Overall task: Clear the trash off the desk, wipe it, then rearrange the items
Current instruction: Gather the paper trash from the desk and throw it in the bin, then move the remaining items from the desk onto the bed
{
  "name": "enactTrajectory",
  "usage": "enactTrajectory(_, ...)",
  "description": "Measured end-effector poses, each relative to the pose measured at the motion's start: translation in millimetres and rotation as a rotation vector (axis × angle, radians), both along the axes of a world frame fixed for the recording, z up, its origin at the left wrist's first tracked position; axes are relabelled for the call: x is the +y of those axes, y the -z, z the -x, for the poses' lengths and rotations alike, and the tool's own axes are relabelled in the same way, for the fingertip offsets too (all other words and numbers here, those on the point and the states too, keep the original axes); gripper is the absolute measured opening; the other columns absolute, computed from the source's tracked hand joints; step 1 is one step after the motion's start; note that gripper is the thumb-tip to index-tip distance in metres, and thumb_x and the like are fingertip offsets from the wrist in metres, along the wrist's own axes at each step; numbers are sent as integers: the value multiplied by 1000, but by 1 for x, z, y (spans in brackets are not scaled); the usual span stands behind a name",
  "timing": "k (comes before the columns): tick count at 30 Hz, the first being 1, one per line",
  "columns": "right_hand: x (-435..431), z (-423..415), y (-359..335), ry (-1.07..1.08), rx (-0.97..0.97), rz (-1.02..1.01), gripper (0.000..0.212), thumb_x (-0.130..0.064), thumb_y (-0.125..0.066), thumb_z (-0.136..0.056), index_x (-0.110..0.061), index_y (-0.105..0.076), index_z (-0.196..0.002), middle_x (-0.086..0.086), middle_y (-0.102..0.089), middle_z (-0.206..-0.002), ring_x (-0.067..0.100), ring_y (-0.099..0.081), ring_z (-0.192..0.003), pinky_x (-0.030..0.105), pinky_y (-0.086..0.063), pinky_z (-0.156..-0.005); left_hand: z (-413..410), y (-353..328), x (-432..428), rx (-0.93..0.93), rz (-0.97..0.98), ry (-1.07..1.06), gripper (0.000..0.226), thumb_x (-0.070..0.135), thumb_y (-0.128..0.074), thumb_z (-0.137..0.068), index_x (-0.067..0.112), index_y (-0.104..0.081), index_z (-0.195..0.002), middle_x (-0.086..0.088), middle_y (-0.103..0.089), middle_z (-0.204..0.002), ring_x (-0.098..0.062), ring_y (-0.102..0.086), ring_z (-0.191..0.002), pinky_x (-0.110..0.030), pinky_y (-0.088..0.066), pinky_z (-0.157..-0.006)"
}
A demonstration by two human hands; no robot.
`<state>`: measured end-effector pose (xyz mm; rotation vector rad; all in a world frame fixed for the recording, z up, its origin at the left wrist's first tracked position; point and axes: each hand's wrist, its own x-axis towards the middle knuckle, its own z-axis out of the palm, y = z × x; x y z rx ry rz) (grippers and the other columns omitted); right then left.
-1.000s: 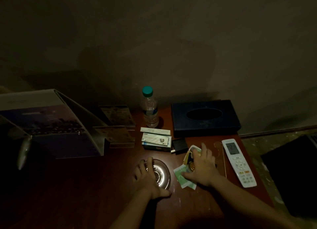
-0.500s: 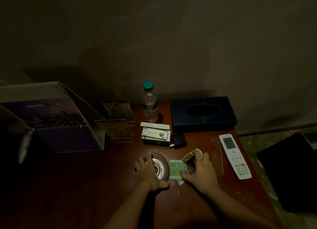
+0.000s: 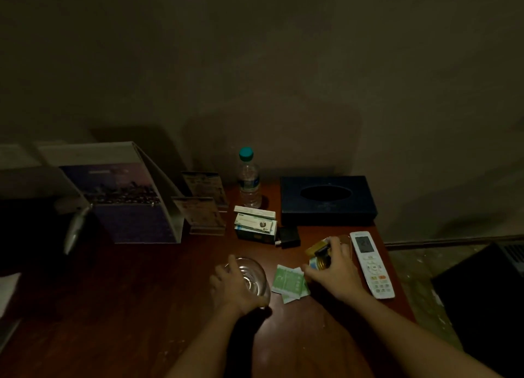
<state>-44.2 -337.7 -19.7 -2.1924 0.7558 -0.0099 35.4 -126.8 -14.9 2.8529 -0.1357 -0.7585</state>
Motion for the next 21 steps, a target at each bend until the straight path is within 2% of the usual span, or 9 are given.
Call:
enactTrajectory(4, 6, 8, -5, -248, 17, 0, 64, -44, -77, -66, -34, -34, -113, -1, -38, -110, 15, -53, -92, 27, -49, -76, 27, -12, -3, -39, 5, -73, 129, 58, -80, -56, 22, 2, -149, -16, -18, -144, -36, -25, -132, -42, -35, -106)
enactTrajectory(8, 29, 14, -8, -431, 37, 6, 71, -50, -76, -64, -34, -32, -118, -5, -35, -112, 15, -52, -96, 29, -51, -79, 65, -17, 15, -42, -22, -208, 130, 56, -82, -55, 22, 2, -149, -16, -18, -144, -36, -25, -131, -43, -34, -107)
enactTrajectory(12, 64, 22, -18, -578, 21, 16, 69, -43, -77, -69, -29, -33, -120, -2, -34, -115, 16, -47, -101, 24, -43, -79, 108, -25, 54, -58, -38, -359, 130, 56, -81, -55, 22, 2, -149, -16, -18, -144, -35, -25, -131, -41, -34, -107)
enactTrajectory(17, 139, 43, -28, -789, 32, -23, 68, -47, -77, -63, -37, -28, -110, -2, -36, -108, 18, -50, -96, 38, -52, -86, 169, -38, 118, -97, -33, -618, 130, 56, -81, -57, 21, 5, -150, -16, -17, -146, -34, -25, -132, -41, -33, -108)
enactTrajectory(21, 222, 83, -32, -1016, 67, -118, 69, -43, -78, -65, -37, -30, -113, -1, -34, -114, 20, -52, -99, 40, -55, -85, 247, -48, 180, -102, -8, -841, 129, 55, -82, -60, 23, 5, -150, -14, -13, -150, -34, -21, -136, -44, -32, -110)
